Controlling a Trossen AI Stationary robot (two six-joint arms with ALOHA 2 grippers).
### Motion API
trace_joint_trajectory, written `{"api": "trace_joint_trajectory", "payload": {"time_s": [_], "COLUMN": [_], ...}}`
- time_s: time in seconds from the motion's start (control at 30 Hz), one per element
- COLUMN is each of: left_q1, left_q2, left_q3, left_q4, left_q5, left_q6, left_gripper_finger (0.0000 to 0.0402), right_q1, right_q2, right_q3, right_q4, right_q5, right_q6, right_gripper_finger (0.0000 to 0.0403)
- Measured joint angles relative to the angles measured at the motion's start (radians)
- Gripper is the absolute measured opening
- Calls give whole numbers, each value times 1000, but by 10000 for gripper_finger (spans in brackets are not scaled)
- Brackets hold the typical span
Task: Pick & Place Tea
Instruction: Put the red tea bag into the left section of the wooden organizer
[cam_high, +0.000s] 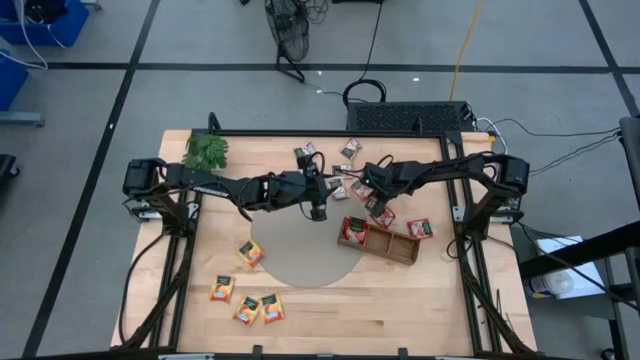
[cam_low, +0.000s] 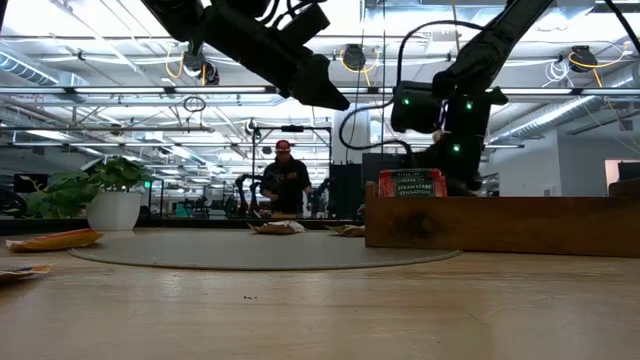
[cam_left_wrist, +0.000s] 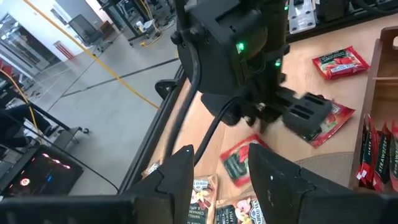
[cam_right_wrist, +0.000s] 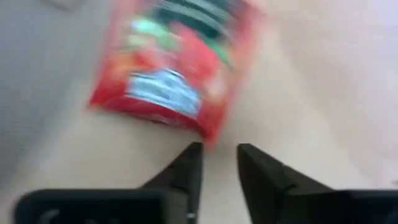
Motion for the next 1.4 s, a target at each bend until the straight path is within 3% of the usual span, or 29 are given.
{"api": "trace_joint_trajectory", "payload": {"time_s": [0.1, 0.2, 0.27, 0.47, 0.53, 0.73, 0.87, 1.07, 1.4], "left_q1": [0, 0, 0, 0, 0, 0, 0, 0, 0], "left_q2": [0, 0, 0, 0, 0, 0, 0, 0, 0], "left_q3": [0, 0, 0, 0, 0, 0, 0, 0, 0], "left_q4": [0, -1, -3, -5, -5, -1, 11, 23, 26], "left_q5": [0, 0, 0, 9, 16, 18, 18, 17, 17], "left_q6": [0, 0, -2, -3, -3, 0, 2, -3, -15], "left_gripper_finger": [157, 157, 157, 157, 157, 157, 157, 157, 157], "right_q1": [-6, -8, -7, 43, 80, 169, 174, 150, 80], "right_q2": [-12, -36, -60, -184, -203, -157, -117, -89, -135], "right_q3": [-5, -4, -3, -3, -2, -42, -61, -93, -105], "right_q4": [-45, -69, -83, -89, -86, -71, -53, -54, -192], "right_q5": [74, 91, 53, -231, -250, -97, -85, -88, 189], "right_q6": [-22, -31, -19, -33, -36, -98, -95, -74, 72], "right_gripper_finger": [18, 10, 26, 98, 131, 231, 268, 266, 235]}}
